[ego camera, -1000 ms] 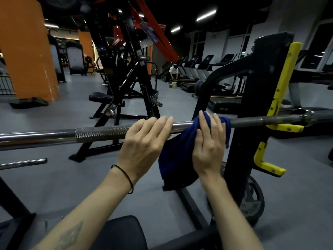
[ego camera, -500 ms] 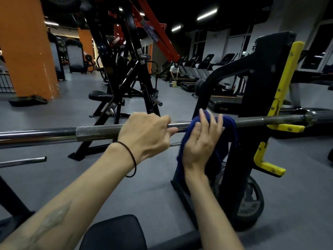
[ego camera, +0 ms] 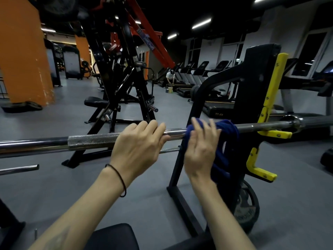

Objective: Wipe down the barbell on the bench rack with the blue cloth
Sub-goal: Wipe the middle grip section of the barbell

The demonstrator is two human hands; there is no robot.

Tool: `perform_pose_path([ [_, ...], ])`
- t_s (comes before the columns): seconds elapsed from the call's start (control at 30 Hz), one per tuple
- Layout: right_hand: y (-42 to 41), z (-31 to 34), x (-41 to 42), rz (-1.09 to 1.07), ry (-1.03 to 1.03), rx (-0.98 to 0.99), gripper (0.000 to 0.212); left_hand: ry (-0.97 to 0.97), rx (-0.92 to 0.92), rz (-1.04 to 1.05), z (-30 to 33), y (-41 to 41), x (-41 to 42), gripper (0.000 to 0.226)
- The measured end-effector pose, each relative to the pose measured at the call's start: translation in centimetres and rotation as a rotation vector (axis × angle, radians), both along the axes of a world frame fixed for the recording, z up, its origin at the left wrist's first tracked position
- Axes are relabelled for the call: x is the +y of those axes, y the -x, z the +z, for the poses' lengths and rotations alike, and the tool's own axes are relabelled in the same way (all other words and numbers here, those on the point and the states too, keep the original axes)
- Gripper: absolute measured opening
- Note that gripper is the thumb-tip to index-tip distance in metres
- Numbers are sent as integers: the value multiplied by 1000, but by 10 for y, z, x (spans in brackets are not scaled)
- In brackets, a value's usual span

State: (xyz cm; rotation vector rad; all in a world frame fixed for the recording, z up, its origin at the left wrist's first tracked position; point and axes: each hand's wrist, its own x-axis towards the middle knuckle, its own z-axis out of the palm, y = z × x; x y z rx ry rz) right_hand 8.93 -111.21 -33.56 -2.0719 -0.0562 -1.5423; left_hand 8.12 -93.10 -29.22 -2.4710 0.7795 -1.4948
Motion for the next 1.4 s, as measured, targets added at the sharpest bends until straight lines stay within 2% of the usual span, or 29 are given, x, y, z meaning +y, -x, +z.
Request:
perform_pose_path([
  [0.1, 8, -4, -11, 47, 348, -33, 46, 64, -111, -24, -10, 2, -4, 42],
  [0.17, 4, -3, -41, -9, 459, -49, 44, 92, -116, -53, -13, 4, -5, 42],
  [0.2, 1, -2, -51, -42, 425, -51, 44, 102, -107, -62, -13, 4, -6, 43],
  [0.27, -6, -5, -46, -77, 207, -46, 45, 133, -92, -63, -14, 5, -8, 43],
  [0.33, -13, -4, -8, -91, -54, -60, 44, 178, -87, -63, -17, 5, -12, 42],
  [0.37, -11, -3, 14, -64, -86, -72, 43, 201, -86, -68, -18, 6, -15, 42],
  [0.4, -8, -5, 32, -13, -37, -84, 43, 219, -85, -78, -19, 7, -16, 41],
  [0.47, 1, -8, 37, 77, 198, -88, 42, 222, -69, -98, -22, 8, -16, 42],
  [0.53, 2, -6, 7, 81, 382, -101, 41, 200, -54, -84, -26, 10, -14, 45],
  [0.57, 0, -6, -10, 43, 409, -94, 42, 188, -50, -70, -28, 11, -14, 46],
  [0.67, -5, -8, -36, -17, 229, -53, 46, 174, -35, -26, -31, 9, -14, 53],
  [0.77, -2, -11, 5, 6, -68, -23, 47, 202, -33, 6, -30, 7, -19, 48],
  [0.8, 1, -12, 20, 46, -59, -18, 47, 218, -34, 18, -29, 7, -21, 44],
  [0.87, 11, -18, 31, 135, 172, -24, 46, 236, -41, 29, -24, 7, -23, 37],
  [0.93, 12, -13, 3, 155, 423, -60, 45, 233, -48, 23, -22, 6, -24, 36],
  [0.97, 10, -10, -14, 116, 473, -64, 44, 233, -44, 19, -22, 6, -24, 38],
  [1.0, 8, -8, -29, 69, 445, -53, 44, 235, -38, 16, -23, 6, -24, 38],
  [1.07, 3, -8, -43, 21, 217, -14, 47, 241, -31, 13, -25, 5, -23, 38],
  [1.13, 0, -9, -21, 29, -29, 12, 49, 245, -27, 14, -27, 5, -24, 40],
  [1.17, 1, -9, -4, 39, -74, 11, 50, 245, -26, 14, -27, 5, -24, 42],
  [1.2, 2, -10, 10, 53, -44, -2, 50, 248, -30, 13, -27, 5, -24, 42],
  [1.33, 9, -14, 3, 103, 384, -51, 46, 234, -46, -31, -27, 4, -19, 42],
  [1.4, 3, -16, -25, 21, 377, -61, 45, 213, -48, -44, -28, 5, -17, 45],
])
